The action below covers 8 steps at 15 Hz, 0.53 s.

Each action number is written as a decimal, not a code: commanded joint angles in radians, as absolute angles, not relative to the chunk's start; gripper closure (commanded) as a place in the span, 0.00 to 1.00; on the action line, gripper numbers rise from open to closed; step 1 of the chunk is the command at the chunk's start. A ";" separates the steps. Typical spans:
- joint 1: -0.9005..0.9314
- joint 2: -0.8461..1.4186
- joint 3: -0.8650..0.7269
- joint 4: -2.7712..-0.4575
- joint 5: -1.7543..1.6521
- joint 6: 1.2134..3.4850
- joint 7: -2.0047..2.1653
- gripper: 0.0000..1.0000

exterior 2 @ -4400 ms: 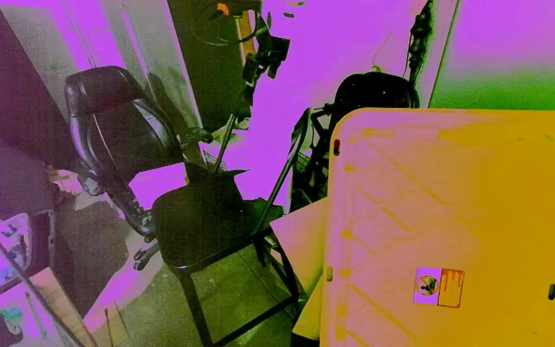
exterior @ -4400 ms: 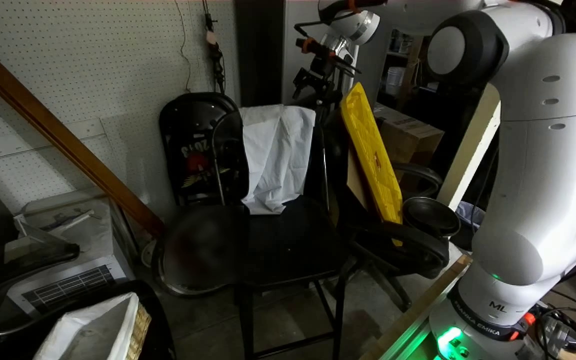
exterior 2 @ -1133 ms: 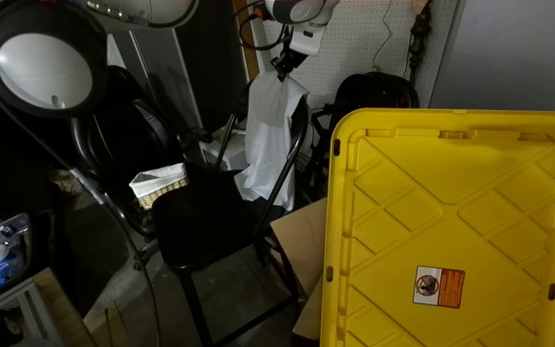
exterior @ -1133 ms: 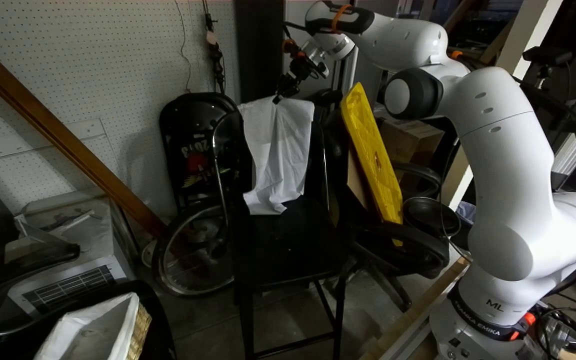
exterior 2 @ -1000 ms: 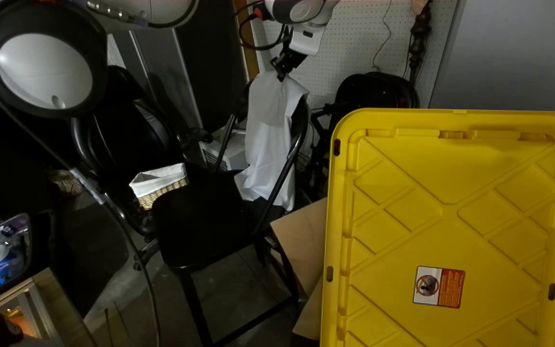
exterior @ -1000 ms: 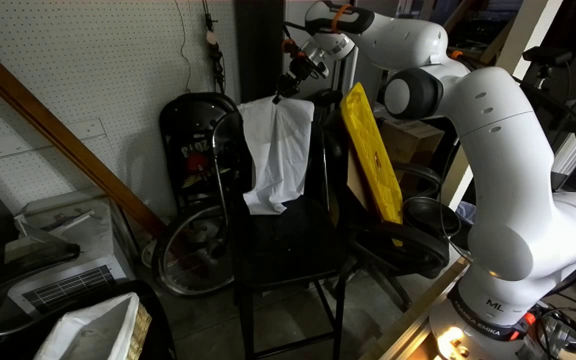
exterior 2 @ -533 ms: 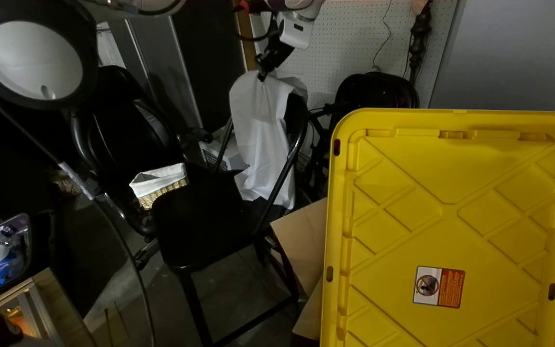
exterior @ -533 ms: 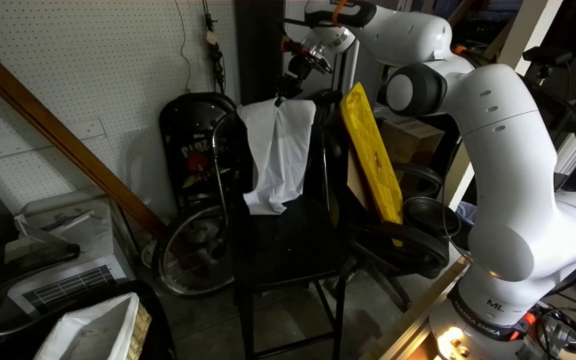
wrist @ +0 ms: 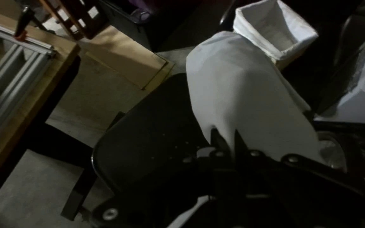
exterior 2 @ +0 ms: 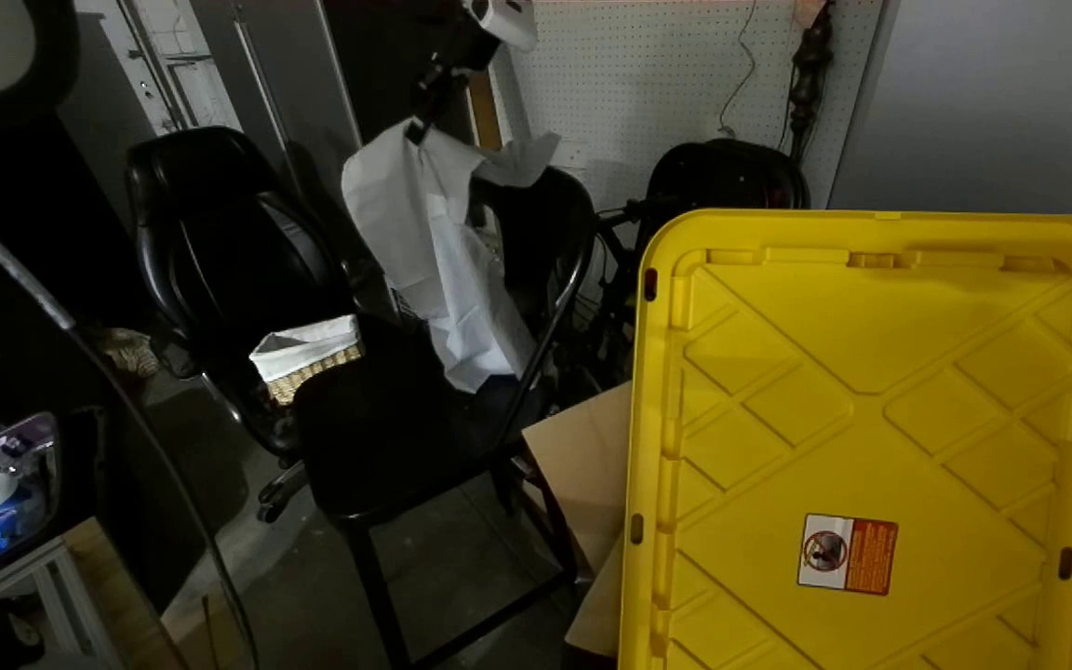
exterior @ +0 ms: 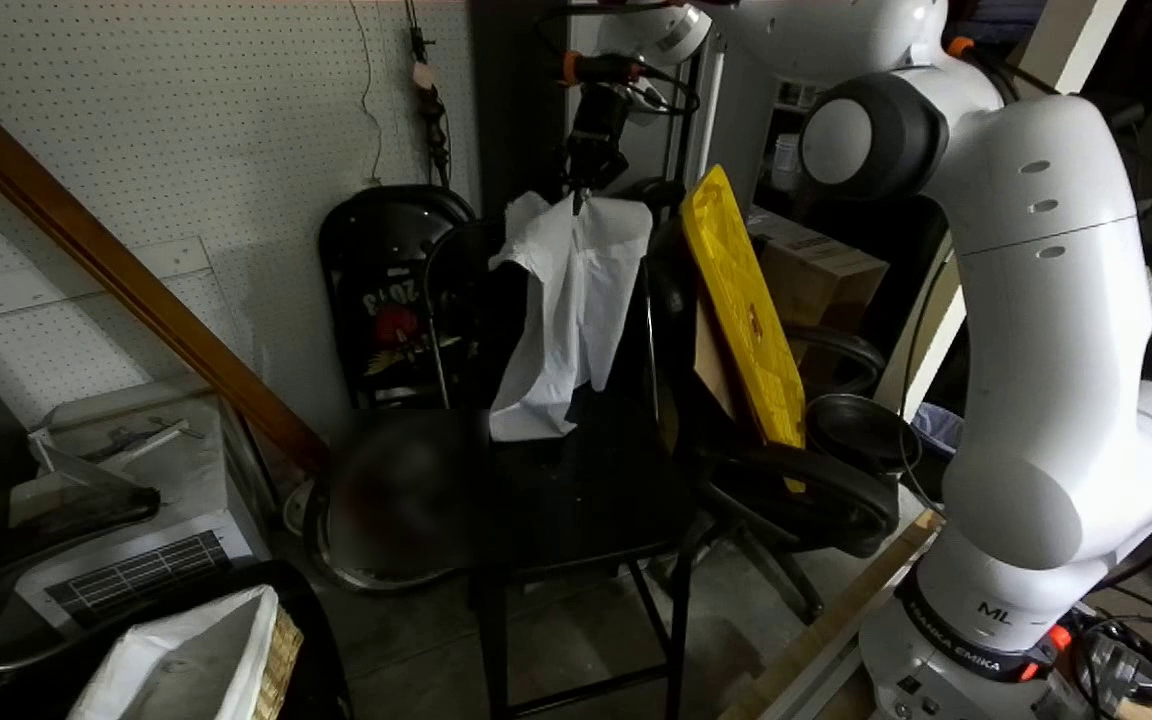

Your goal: Put the white towel on the seat of the chair

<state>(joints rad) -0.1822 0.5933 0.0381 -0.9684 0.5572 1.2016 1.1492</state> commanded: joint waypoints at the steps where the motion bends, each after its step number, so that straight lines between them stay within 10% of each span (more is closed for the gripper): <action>1: -0.162 0.506 0.063 -1.091 0.522 1.114 1.012 0.98; 8: -0.157 0.563 0.051 -1.038 0.535 1.115 1.049 0.98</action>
<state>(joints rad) -0.1530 0.5427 0.0545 -1.0509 0.5381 1.1260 1.0413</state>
